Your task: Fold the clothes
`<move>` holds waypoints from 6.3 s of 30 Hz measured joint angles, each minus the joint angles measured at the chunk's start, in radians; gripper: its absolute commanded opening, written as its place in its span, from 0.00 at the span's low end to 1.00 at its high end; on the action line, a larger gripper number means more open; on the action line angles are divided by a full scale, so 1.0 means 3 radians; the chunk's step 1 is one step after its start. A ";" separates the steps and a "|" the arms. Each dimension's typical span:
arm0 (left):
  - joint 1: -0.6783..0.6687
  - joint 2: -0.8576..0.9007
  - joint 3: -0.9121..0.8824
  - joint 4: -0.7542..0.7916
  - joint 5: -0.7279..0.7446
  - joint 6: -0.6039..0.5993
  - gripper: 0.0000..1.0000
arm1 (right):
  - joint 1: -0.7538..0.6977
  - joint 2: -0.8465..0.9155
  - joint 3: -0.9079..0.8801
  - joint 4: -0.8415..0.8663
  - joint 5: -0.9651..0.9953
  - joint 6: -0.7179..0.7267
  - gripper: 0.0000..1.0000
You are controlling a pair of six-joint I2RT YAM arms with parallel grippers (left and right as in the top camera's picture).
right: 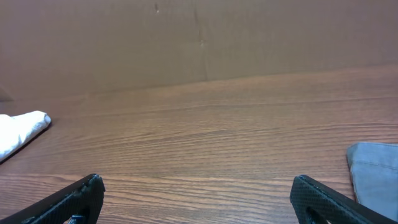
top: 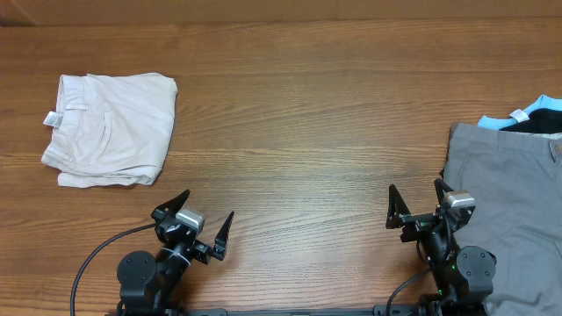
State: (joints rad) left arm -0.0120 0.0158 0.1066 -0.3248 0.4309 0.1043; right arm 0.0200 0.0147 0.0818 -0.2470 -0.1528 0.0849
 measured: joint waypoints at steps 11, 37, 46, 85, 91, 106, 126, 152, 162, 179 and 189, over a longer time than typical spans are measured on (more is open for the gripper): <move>0.0000 0.0000 0.0000 0.0000 0.0000 0.0000 1.00 | 0.0000 0.0000 0.0000 -0.0001 -0.0001 0.0000 1.00; 0.0000 0.0000 0.0000 0.0000 0.0000 0.0000 1.00 | 0.0001 0.0000 0.0000 -0.0001 -0.0001 0.0000 1.00; 0.0000 0.0000 -0.0001 0.0020 0.0014 -0.0006 1.00 | 0.0001 0.0000 0.0000 0.0000 -0.0045 -0.0001 1.00; 0.0000 0.4585 0.5186 -0.2815 0.0706 -0.0657 1.00 | -0.0001 0.4373 0.4115 -0.2738 -0.0582 0.0308 1.00; 0.0000 0.4940 0.5346 -0.3042 0.0707 -0.0575 1.00 | -0.0145 0.5184 0.4391 -0.2658 -0.0258 0.0546 0.96; 0.0000 0.5025 0.5348 -0.3081 0.0690 -0.0518 1.00 | -0.0888 0.6293 0.4397 -0.1845 0.0504 0.1076 0.80; 0.0000 0.5025 0.5348 -0.3007 0.0501 -0.0511 1.00 | -0.0846 0.6799 0.4430 -0.1862 0.1146 0.1111 0.04; 0.0000 0.5025 0.5348 -0.3061 0.0491 -0.0511 1.00 | -0.0051 0.6101 0.4621 -0.2013 0.0196 0.0815 0.04; 0.0086 0.5025 0.5351 -0.3134 0.0312 -0.0511 1.00 | 0.1409 0.6101 0.4640 -0.1569 -0.0056 0.0896 0.04; 0.0563 0.5025 0.5351 -0.3173 0.0181 -0.0510 1.00 | 0.2776 0.6101 0.4655 -0.1551 0.0342 0.1005 0.90; 0.0454 0.5025 0.5351 -0.3171 0.0179 -0.0509 1.00 | 0.1493 0.6115 0.4663 -0.1544 0.0476 0.1356 0.04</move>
State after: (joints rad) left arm 0.1242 1.5234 1.7119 -1.2762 0.4847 -0.0483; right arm 0.4679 1.8492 1.4807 -0.7101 -0.0101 0.4915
